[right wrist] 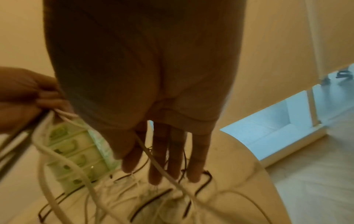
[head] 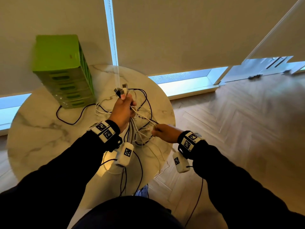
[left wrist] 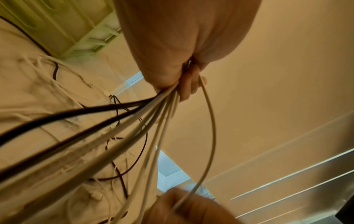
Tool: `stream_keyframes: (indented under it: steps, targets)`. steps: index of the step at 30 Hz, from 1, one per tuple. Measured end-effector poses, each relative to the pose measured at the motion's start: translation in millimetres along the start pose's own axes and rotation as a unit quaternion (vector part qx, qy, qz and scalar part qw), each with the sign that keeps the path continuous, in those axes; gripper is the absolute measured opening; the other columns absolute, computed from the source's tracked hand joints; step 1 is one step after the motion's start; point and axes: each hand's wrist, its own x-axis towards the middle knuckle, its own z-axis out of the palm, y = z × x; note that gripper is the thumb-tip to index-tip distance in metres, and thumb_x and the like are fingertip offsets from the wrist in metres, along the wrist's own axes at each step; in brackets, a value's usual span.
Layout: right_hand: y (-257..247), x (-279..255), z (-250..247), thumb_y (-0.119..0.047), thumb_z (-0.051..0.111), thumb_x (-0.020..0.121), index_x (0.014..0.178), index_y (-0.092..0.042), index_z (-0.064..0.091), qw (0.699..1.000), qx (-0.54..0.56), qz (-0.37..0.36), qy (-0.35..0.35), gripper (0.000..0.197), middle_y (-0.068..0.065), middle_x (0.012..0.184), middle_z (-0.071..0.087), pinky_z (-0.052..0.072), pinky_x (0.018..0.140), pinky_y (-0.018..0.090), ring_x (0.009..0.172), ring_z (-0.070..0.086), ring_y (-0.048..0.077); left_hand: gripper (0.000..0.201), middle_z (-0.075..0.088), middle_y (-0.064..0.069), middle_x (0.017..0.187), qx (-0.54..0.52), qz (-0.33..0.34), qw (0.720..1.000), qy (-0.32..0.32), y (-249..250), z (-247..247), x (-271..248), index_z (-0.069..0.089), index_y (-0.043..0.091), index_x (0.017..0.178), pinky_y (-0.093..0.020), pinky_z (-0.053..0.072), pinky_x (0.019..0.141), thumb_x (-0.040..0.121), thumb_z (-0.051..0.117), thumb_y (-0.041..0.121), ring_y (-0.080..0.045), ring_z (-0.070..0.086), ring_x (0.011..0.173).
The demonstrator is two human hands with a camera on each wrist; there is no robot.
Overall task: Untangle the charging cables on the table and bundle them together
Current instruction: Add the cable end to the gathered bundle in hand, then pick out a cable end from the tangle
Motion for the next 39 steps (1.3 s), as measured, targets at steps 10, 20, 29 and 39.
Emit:
stream_keyframes:
  steps: [10,20,29,39]
  targets:
    - [15,-3,1,-0.034,0.062,0.096,0.107,-0.025,0.06,1.0,0.004,0.027,0.008,0.014,-0.004,0.103,0.069,0.052,0.093,0.037,0.096,0.064,0.015,0.025,0.045,0.001,0.071,-0.013,0.035,0.999,-0.016,4,-1,-5,0.045,0.019,0.085,-0.018,0.035,0.045,0.109,0.041,0.025,-0.005,0.036,0.045]
    - [-10,-51,-24,-0.04,0.047,0.104,0.102,-0.015,0.067,0.983,0.141,-0.062,0.102,0.032,0.002,0.101,0.072,0.049,0.093,0.03,0.097,0.066,0.015,0.018,0.054,0.012,0.064,0.068,0.027,0.993,-0.096,-33,61,-22,0.059,0.024,0.1,-0.031,0.045,0.064,0.106,0.047,0.035,-0.009,0.052,0.062]
    - [31,-94,-53,-0.044,0.036,0.106,0.084,-0.023,0.051,0.93,0.201,-0.026,0.307,0.034,-0.006,0.058,0.055,0.059,0.079,0.04,0.064,0.063,0.018,0.027,0.031,0.002,0.072,0.039,-0.018,0.991,-0.129,-28,90,-23,0.046,0.021,0.086,-0.026,0.02,0.051,0.108,0.041,0.036,-0.008,0.024,0.051]
    - [75,-107,-42,-0.037,0.034,0.108,0.115,-0.021,0.058,0.951,0.069,0.092,0.288,0.029,-0.008,0.066,0.056,0.049,0.07,0.033,0.061,0.065,0.017,0.032,0.037,0.003,0.069,0.0,-0.091,0.978,-0.185,-34,91,-45,0.046,0.015,0.081,-0.024,0.021,0.05,0.109,0.04,0.03,-0.008,0.025,0.049]
